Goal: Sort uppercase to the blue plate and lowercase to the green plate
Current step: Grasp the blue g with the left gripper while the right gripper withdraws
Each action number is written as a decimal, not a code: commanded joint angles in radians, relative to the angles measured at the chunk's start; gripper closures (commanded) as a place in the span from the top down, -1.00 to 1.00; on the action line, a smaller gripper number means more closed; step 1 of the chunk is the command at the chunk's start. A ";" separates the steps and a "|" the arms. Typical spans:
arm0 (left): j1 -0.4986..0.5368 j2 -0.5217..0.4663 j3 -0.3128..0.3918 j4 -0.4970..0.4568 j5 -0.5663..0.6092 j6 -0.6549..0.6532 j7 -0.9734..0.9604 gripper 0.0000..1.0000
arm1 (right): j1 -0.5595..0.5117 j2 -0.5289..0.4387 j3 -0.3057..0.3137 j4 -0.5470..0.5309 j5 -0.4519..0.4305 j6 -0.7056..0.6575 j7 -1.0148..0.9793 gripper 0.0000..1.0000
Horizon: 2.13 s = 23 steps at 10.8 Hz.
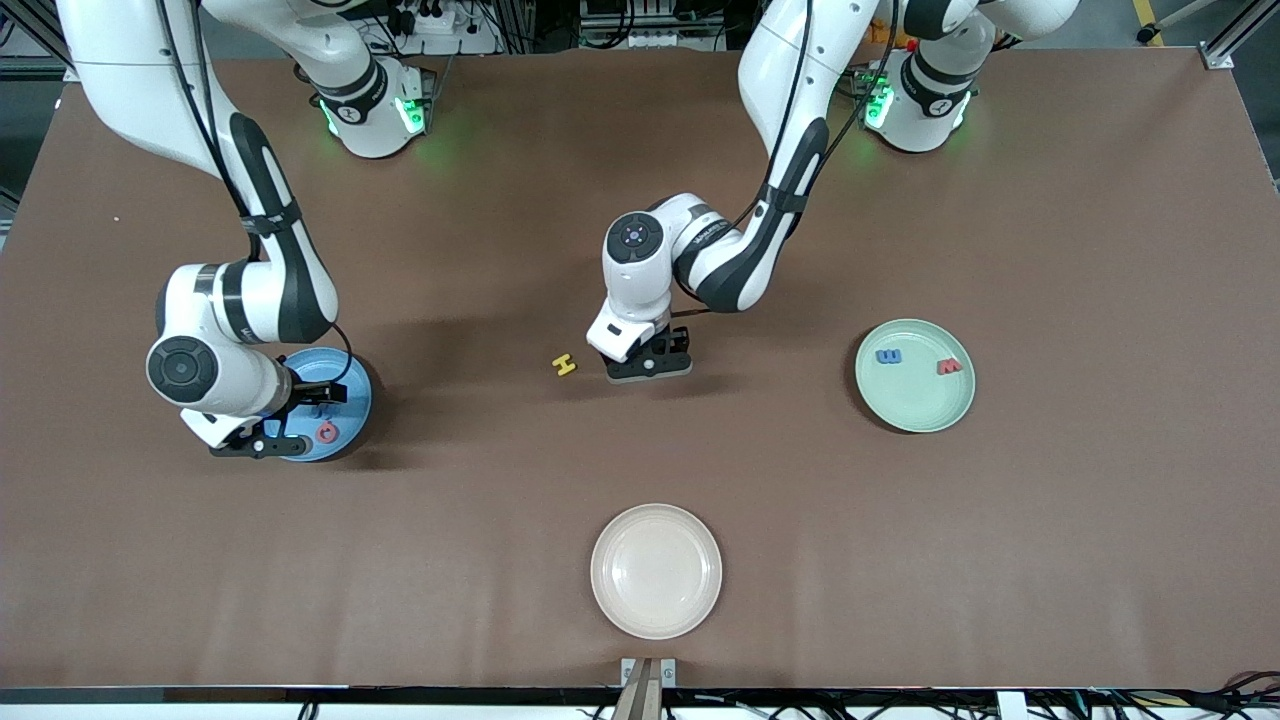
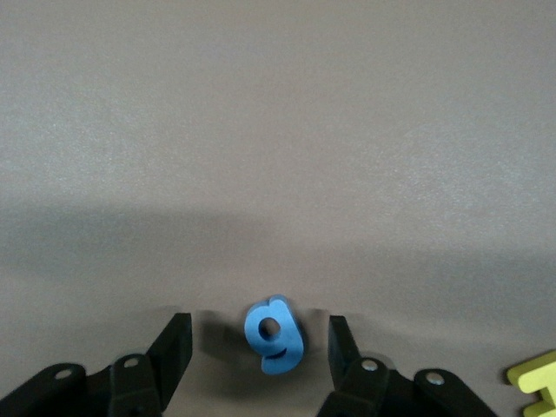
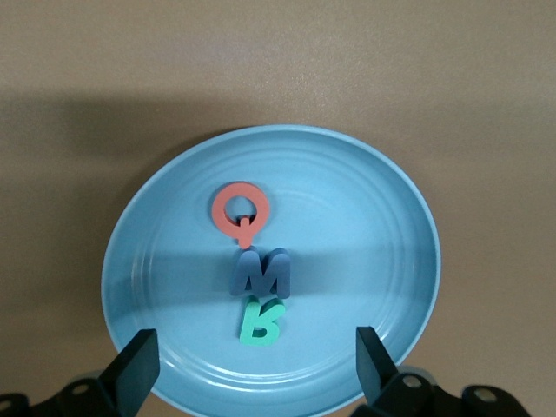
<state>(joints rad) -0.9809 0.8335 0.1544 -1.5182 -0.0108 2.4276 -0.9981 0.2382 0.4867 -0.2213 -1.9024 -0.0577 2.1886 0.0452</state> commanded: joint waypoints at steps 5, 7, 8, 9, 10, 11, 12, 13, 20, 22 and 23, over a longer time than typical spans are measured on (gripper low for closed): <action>-0.012 0.062 0.010 0.055 -0.011 0.001 0.015 0.10 | -0.016 0.001 0.017 -0.001 -0.002 0.007 0.007 1.00; -0.010 0.062 0.008 0.055 -0.012 0.001 0.012 0.07 | -0.013 0.001 0.019 -0.001 -0.002 0.007 0.012 1.00; -0.012 0.061 0.008 0.055 -0.012 -0.001 0.012 -0.03 | -0.014 0.001 0.029 -0.001 -0.002 0.007 0.012 1.00; -0.010 0.059 0.008 0.055 -0.012 -0.001 0.012 -0.15 | -0.014 0.003 0.031 -0.001 -0.002 0.007 0.018 1.00; -0.010 0.059 0.008 0.055 -0.014 -0.001 0.012 -0.27 | -0.014 0.003 0.031 -0.001 -0.002 0.007 0.022 1.00; -0.009 0.058 0.008 0.055 -0.015 -0.005 0.012 -0.36 | -0.014 0.003 0.033 -0.001 -0.002 0.007 0.022 1.00; -0.010 0.059 0.007 0.055 -0.017 -0.010 0.010 -0.43 | -0.014 0.003 0.036 -0.001 -0.002 0.008 0.022 1.00; -0.009 0.059 0.007 0.053 -0.017 -0.012 0.010 -0.45 | -0.014 0.003 0.042 -0.001 -0.002 0.014 0.022 1.00; 0.004 0.026 0.004 0.046 -0.020 -0.045 0.019 -0.72 | -0.004 0.003 0.080 0.006 -0.002 0.016 0.117 1.00; 0.020 0.012 0.002 0.044 -0.023 -0.056 0.023 -0.74 | 0.004 0.004 0.106 0.011 0.001 0.017 0.192 1.00; 0.033 -0.006 0.002 0.044 -0.038 -0.086 0.038 -0.75 | 0.016 0.010 0.117 0.023 0.016 0.017 0.235 1.00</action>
<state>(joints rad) -0.9662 0.8577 0.1550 -1.4759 -0.0167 2.3894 -0.9944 0.2444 0.4903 -0.1237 -1.8970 -0.0531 2.2054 0.2143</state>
